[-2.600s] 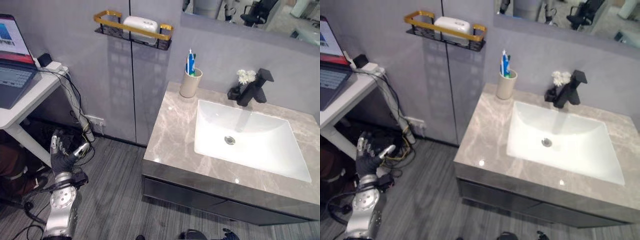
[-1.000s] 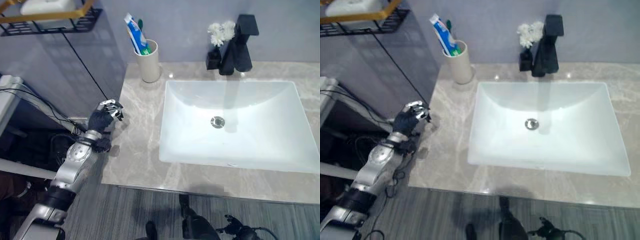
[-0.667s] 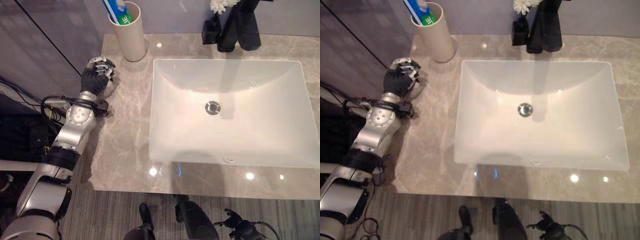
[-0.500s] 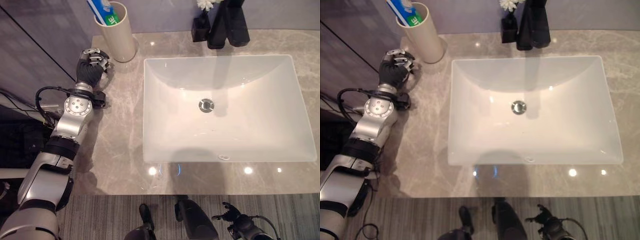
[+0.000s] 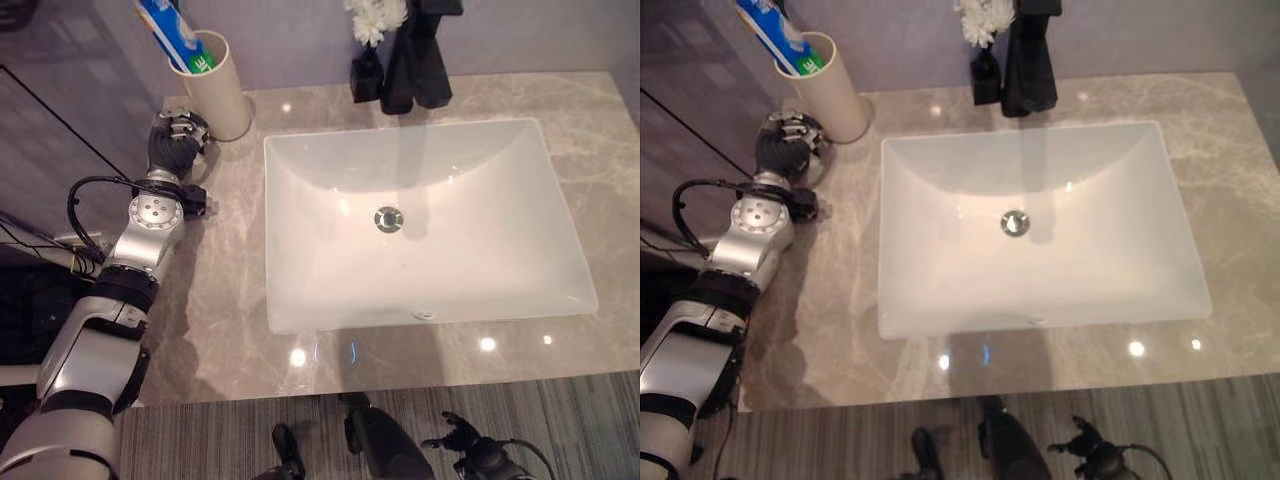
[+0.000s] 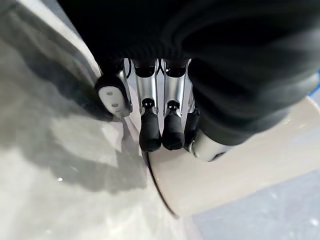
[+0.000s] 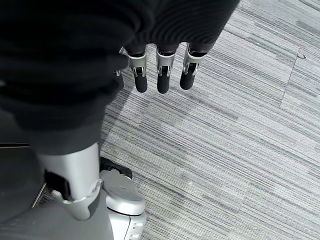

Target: Put brush and paste in cup on sink, flatten towel.

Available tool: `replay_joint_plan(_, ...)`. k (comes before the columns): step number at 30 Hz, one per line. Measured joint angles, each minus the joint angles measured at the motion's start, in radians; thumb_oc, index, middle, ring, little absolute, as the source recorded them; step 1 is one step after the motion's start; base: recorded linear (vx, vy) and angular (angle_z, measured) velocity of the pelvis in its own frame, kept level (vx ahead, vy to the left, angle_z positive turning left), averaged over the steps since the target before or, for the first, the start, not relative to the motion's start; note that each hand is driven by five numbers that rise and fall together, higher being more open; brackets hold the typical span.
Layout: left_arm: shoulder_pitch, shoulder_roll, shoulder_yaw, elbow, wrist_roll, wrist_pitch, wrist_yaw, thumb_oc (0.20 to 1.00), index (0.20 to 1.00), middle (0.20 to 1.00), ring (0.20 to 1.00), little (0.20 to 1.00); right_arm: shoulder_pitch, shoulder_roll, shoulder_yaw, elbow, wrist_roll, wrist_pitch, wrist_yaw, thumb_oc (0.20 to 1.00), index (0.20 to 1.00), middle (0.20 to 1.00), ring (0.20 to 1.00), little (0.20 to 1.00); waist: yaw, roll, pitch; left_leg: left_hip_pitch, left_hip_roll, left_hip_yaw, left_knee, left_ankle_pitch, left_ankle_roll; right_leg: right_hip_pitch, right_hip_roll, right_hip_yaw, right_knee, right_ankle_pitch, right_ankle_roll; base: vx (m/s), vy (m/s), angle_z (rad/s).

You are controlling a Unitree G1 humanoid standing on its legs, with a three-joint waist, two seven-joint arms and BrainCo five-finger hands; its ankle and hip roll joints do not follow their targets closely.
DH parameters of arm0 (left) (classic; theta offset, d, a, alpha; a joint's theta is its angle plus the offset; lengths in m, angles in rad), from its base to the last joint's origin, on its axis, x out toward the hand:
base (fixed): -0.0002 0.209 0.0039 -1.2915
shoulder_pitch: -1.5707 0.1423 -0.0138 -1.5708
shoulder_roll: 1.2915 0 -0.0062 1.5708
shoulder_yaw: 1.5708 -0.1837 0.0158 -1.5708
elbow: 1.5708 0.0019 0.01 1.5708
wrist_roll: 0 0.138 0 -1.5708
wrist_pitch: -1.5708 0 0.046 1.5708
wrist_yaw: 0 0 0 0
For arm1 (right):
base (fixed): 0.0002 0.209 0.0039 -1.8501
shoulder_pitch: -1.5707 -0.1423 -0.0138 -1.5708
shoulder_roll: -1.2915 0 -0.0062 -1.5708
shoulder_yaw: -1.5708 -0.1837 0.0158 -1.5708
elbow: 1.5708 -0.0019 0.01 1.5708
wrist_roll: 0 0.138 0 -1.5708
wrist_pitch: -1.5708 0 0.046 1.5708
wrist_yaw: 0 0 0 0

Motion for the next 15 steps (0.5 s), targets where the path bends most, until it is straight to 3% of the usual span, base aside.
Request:
replay_joint_plan(5, -0.06, 0.016, -0.045, 0.096, 0.056, 0.002, 0.01, 0.2, 0.2, 0.2, 0.2, 0.2, 0.013, 0.001, 0.01, 0.001, -0.001, -0.001, -0.002, 1.0, 1.0, 1.0, 1.0, 1.0, -0.003, -0.003, -0.011, -0.011, -0.002, 0.005, 0.0, 0.001, -0.001, -0.015, 0.0, 0.009, 0.0, 0.005, 0.002, 0.0, -0.011, -0.05)
replay_joint_plan(6, -0.105, 0.058, -0.09, 0.147, 0.084, 0.022, 0.011, 0.2, 0.2, 0.2, 0.2, 0.2, 0.013, 0.001, 0.011, -0.006, -0.004, -0.002, -0.006, 1.0, 1.0, 1.0, 1.0, 1.0, -0.014, -0.004, -0.012, -0.02, -0.003, 0.007, 0.0, 0.001, -0.002, -0.024, 0.0, 0.01, 0.0, 0.005, 0.002, 0.0, -0.014, -0.04)
replay_joint_plan(15, -0.136, 0.083, -0.068, 0.215, 0.083, 0.04, 0.049, 0.2, 0.2, 0.2, 0.2, 0.2, 0.029, 0.001, 0.011, -0.017, -0.009, -0.02, -0.023, 1.0, 1.0, 1.0, 1.0, 1.0, -0.021, -0.004, -0.012, -0.022, 0.006, 0.021, 0.0, -0.004, -0.009, -0.032, 0.011, 0.015, 0.0, 0.015, -0.011, 0.01, -0.009, -0.04)
